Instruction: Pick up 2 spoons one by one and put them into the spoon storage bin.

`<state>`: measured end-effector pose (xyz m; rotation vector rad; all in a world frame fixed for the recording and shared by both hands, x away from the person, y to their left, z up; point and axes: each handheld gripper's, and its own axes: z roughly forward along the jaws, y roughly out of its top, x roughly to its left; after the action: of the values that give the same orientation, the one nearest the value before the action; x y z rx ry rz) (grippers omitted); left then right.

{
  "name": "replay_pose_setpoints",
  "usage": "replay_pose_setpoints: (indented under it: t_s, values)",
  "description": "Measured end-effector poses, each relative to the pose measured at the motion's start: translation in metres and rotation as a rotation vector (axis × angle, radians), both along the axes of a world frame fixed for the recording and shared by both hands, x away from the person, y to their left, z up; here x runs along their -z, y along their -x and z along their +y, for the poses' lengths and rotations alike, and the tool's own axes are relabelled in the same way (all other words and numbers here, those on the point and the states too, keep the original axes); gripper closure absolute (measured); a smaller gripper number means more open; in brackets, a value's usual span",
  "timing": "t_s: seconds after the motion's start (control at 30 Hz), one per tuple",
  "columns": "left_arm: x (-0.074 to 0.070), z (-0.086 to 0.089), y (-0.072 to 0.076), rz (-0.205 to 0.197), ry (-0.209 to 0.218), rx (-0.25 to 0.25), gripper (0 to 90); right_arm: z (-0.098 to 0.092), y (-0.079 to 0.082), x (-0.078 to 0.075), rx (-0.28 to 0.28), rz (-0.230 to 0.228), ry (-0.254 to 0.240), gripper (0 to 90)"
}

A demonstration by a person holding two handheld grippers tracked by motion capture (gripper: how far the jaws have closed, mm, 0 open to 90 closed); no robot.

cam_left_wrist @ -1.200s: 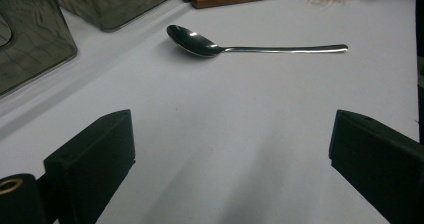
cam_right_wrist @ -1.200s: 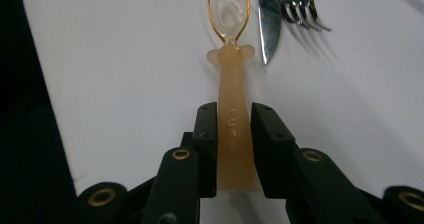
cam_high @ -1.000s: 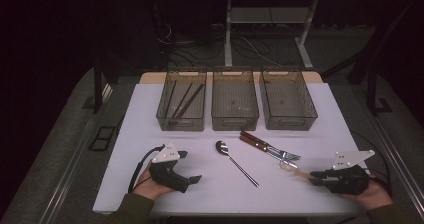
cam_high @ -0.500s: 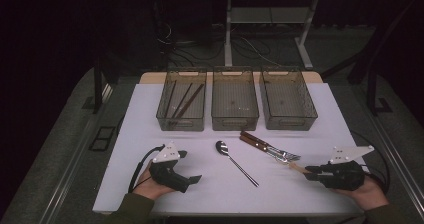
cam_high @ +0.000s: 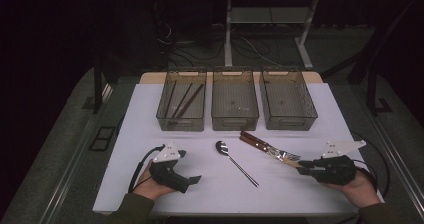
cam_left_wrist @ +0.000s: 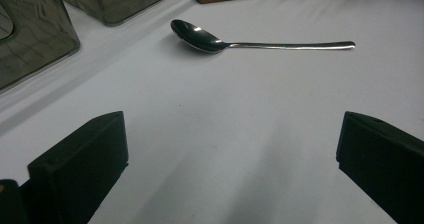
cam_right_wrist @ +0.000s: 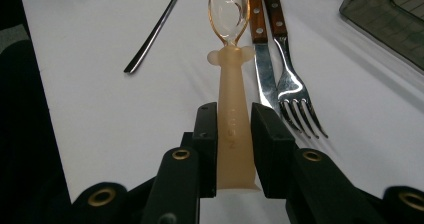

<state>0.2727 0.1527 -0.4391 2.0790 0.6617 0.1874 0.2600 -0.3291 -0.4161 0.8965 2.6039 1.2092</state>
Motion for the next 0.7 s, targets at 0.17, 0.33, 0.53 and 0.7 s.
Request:
replay_pose_setpoints:
  t_s: [0.17, 0.33, 0.53, 0.7]
  values:
    - [0.000, 0.000, 0.000, -0.001, -0.002, 0.004, 0.0, 0.002, -0.003, -0.003, 0.024, 0.007, -0.021, 73.8]
    - [0.000, 0.000, 0.000, 0.001, -0.006, 0.006, 0.0, 0.007, -0.006, -0.005, 0.029, 0.004, -0.022, 73.7]
    - [0.001, -0.001, 0.000, 0.000, -0.006, 0.007, 0.0, 0.013, -0.011, -0.007, 0.041, 0.006, -0.030, 73.7]
    - [0.001, -0.001, 0.000, 0.001, -0.007, 0.008, 0.0, 0.018, -0.014, -0.009, 0.047, 0.001, -0.038, 73.8]
